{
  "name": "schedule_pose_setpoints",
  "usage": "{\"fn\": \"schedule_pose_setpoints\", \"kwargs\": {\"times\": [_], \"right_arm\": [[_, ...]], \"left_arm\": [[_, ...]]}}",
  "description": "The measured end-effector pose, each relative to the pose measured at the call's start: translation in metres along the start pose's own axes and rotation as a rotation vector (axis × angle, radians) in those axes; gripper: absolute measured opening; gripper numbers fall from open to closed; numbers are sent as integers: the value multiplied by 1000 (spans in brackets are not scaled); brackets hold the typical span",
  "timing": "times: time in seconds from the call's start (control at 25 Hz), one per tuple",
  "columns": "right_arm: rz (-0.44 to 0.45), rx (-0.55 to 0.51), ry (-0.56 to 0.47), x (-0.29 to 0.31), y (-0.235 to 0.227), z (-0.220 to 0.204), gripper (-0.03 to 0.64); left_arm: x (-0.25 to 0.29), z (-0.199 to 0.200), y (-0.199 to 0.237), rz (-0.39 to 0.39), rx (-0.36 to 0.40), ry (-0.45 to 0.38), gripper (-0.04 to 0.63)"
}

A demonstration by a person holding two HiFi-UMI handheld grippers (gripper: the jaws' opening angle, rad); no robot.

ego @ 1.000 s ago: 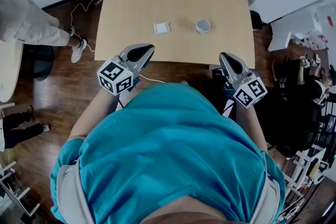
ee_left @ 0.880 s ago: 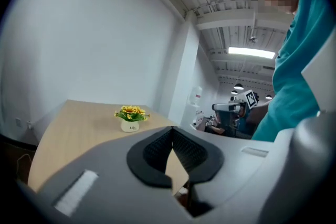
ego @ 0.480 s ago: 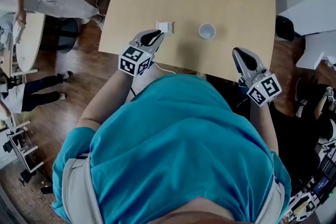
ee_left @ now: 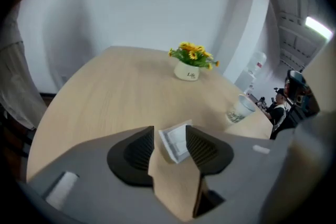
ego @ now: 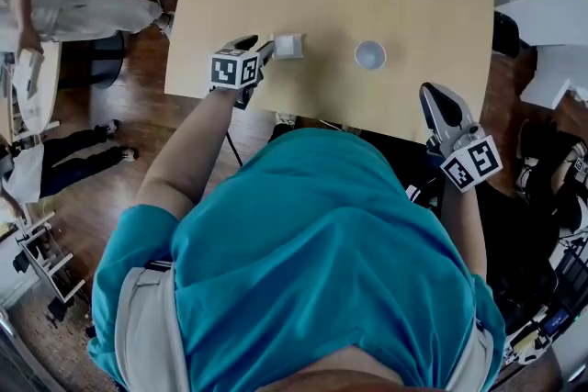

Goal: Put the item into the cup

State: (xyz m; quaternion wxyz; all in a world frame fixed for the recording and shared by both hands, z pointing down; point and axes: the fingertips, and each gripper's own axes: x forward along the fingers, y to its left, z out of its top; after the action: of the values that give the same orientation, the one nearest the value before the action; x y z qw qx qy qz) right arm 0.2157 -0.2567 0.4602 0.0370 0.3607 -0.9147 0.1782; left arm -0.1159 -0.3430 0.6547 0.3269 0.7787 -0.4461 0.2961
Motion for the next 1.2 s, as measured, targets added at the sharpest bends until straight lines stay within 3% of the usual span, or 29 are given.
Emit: {"fn": "schedule_pose_setpoints", "kwargs": {"times": [0.2,0.36,0.52,0.72,0.84,1.2], "right_arm": [[-36,20,30,11,4,-6,2],[-56,34,42,12,1,-7,2],[-62,33,48,12,-4,-5,2],[-75,42,44,6,-10,-6,2],[-80,47,43,3,-12,-8,2],[-96,62,29,-3,-17,-12,2]], "left_arm": [[32,-13,14,-26,-61,114,179],[47,-24,4,-36,-46,180,204],[54,-28,4,15,-29,224,204],[55,-25,-7,50,66,233,120],[55,-24,-8,48,71,234,34],[41,-6,-34,-71,60,187,9]]}}
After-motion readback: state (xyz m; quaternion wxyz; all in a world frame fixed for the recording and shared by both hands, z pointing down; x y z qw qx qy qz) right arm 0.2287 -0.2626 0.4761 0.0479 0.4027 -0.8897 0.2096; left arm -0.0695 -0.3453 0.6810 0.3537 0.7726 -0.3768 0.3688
